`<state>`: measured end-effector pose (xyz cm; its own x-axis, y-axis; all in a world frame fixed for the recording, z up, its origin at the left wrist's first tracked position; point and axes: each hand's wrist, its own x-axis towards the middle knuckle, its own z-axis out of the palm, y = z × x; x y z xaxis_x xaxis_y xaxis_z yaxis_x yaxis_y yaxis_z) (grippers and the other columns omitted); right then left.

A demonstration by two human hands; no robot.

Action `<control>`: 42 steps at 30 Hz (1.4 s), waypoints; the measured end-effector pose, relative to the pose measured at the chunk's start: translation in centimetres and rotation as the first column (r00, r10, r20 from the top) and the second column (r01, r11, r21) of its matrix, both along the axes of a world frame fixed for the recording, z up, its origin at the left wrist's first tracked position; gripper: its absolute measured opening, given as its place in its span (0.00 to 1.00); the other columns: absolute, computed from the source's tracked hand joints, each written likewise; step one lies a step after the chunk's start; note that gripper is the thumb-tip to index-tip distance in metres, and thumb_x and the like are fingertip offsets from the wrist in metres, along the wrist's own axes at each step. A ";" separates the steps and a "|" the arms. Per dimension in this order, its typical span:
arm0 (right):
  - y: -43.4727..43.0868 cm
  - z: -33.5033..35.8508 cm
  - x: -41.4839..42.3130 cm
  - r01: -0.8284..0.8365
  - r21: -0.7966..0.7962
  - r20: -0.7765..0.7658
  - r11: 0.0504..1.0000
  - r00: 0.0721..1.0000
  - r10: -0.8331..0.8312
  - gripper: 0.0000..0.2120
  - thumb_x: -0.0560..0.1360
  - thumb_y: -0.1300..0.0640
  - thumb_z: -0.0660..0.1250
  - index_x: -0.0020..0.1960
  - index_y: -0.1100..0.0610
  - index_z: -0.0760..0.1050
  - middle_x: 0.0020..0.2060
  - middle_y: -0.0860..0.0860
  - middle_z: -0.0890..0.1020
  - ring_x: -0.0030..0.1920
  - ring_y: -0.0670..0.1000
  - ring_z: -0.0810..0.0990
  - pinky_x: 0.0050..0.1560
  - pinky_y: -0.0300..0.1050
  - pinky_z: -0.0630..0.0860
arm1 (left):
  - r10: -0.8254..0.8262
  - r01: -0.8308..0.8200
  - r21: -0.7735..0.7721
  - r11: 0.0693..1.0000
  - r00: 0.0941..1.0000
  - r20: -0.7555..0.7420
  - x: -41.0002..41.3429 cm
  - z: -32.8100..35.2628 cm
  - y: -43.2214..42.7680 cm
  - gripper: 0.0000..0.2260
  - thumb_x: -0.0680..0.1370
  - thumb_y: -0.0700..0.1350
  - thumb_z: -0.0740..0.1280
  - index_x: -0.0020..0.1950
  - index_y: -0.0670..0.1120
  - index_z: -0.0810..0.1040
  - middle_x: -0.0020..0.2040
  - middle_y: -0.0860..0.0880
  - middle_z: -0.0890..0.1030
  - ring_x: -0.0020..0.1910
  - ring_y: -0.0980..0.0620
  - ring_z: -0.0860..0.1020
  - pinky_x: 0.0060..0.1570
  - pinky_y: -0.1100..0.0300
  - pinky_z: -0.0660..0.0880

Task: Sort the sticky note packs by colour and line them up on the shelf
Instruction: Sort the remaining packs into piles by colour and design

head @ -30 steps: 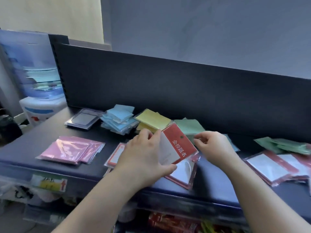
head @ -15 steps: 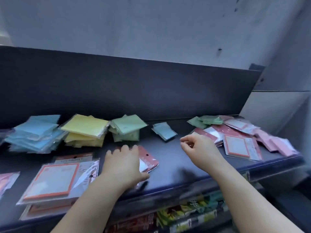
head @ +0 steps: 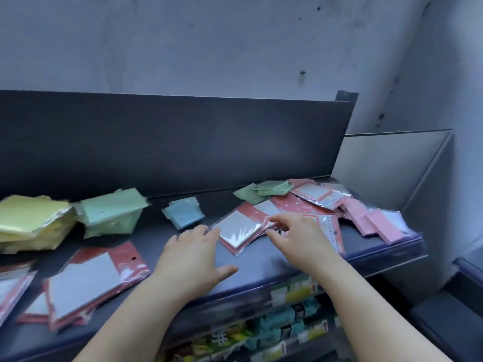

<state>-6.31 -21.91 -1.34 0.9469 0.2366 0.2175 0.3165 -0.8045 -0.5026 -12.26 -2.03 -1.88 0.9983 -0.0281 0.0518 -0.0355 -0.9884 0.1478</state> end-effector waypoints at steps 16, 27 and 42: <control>-14.4 1.0 10.4 -0.096 -0.142 0.019 0.985 0.995 0.100 0.24 0.75 0.55 0.63 0.71 0.50 0.68 0.67 0.48 0.71 0.68 0.49 0.67 0.64 0.41 0.63 | 0.225 -0.228 -0.033 0.973 0.972 -0.072 7.0 0.4 -11.3 0.30 0.76 0.64 0.62 0.74 0.52 0.62 0.70 0.51 0.68 0.69 0.49 0.67 0.65 0.54 0.68; -15.1 -1.1 13.7 -0.185 -0.280 0.071 0.942 0.975 0.213 0.21 0.72 0.64 0.60 0.60 0.49 0.78 0.61 0.45 0.78 0.63 0.51 0.73 0.61 0.48 0.72 | 0.336 -0.379 -0.063 0.923 0.874 -0.351 10.0 0.2 -6.2 0.39 0.64 0.64 0.74 0.68 0.50 0.65 0.67 0.49 0.71 0.62 0.49 0.72 0.62 0.54 0.70; -11.4 0.2 11.2 -0.363 0.049 0.689 0.930 0.686 0.232 0.10 0.72 0.58 0.62 0.46 0.57 0.82 0.42 0.51 0.84 0.43 0.58 0.80 0.43 0.53 0.77 | 0.501 -0.508 -0.151 0.848 0.861 -0.087 5.4 -0.6 -5.4 0.26 0.57 0.69 0.68 0.48 0.59 0.68 0.49 0.54 0.72 0.52 0.48 0.71 0.50 0.52 0.73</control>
